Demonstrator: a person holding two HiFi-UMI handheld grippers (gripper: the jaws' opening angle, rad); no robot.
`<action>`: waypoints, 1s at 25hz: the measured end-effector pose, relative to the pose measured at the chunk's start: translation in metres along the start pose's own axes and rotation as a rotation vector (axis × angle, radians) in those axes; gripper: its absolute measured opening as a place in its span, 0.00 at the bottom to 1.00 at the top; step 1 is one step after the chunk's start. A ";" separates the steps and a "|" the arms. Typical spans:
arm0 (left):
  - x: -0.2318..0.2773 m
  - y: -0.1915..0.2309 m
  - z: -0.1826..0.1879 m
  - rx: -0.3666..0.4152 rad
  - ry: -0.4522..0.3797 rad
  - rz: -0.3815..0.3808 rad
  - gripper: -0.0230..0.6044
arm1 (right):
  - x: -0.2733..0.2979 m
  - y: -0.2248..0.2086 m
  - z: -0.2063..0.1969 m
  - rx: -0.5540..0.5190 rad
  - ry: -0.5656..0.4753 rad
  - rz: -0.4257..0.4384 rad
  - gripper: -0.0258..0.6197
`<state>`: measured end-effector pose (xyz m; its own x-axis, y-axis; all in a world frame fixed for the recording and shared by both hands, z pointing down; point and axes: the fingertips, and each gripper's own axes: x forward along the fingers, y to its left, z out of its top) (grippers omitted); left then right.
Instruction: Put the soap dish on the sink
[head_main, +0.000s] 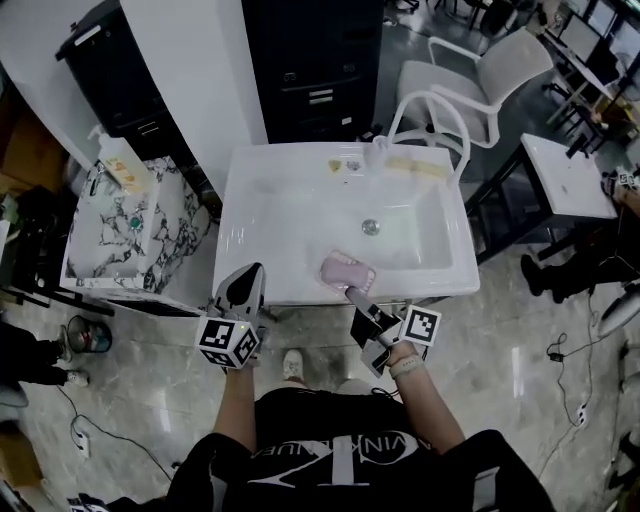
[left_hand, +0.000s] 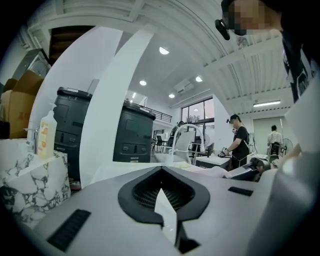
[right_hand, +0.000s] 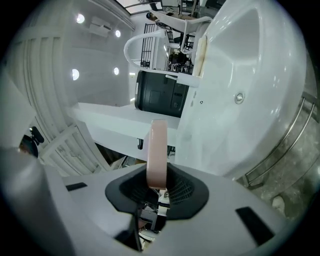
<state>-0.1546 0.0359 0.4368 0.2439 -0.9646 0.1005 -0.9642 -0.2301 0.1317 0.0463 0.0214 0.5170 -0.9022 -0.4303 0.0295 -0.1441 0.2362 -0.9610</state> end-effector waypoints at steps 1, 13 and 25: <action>0.005 0.004 0.001 -0.002 0.002 -0.010 0.06 | 0.005 0.001 0.002 0.004 -0.010 0.001 0.18; 0.050 0.051 0.008 -0.015 0.035 -0.124 0.06 | 0.051 -0.002 0.017 0.028 -0.124 -0.058 0.18; 0.070 0.078 0.008 -0.046 0.046 -0.237 0.06 | 0.094 -0.004 0.026 0.031 -0.222 -0.104 0.18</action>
<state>-0.2139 -0.0510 0.4461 0.4685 -0.8771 0.1062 -0.8739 -0.4425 0.2013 -0.0273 -0.0424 0.5164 -0.7713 -0.6324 0.0713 -0.2162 0.1550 -0.9640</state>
